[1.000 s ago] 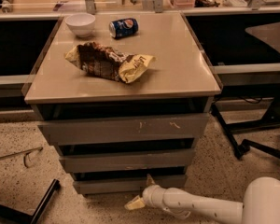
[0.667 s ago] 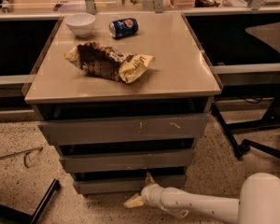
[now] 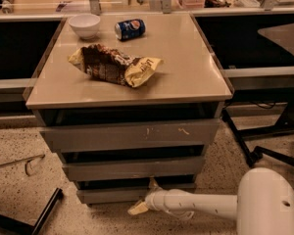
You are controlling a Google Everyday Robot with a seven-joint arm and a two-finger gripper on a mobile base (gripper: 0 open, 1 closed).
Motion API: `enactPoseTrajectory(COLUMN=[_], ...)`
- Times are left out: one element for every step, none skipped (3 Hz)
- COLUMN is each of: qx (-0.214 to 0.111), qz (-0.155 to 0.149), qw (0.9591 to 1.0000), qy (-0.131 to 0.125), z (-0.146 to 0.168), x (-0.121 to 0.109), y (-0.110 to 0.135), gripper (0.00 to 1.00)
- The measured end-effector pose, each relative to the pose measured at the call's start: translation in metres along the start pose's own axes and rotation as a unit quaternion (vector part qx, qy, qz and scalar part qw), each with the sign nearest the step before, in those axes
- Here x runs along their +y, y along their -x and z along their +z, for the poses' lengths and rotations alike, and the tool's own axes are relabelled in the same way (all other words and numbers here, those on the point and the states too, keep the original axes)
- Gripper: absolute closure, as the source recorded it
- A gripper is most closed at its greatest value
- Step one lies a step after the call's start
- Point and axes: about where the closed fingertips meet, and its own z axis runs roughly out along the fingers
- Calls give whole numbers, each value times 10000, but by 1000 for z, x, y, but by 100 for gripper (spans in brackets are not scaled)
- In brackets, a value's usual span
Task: Open bottom drawer
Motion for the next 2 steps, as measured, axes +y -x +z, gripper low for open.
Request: enactPoseTrajectory(qx=[146,287], qz=[-16,39], qw=[9996,9980], qy=[257,553], z=[14,24], x=[1,4], y=[-1,-5], gripper=[0,0])
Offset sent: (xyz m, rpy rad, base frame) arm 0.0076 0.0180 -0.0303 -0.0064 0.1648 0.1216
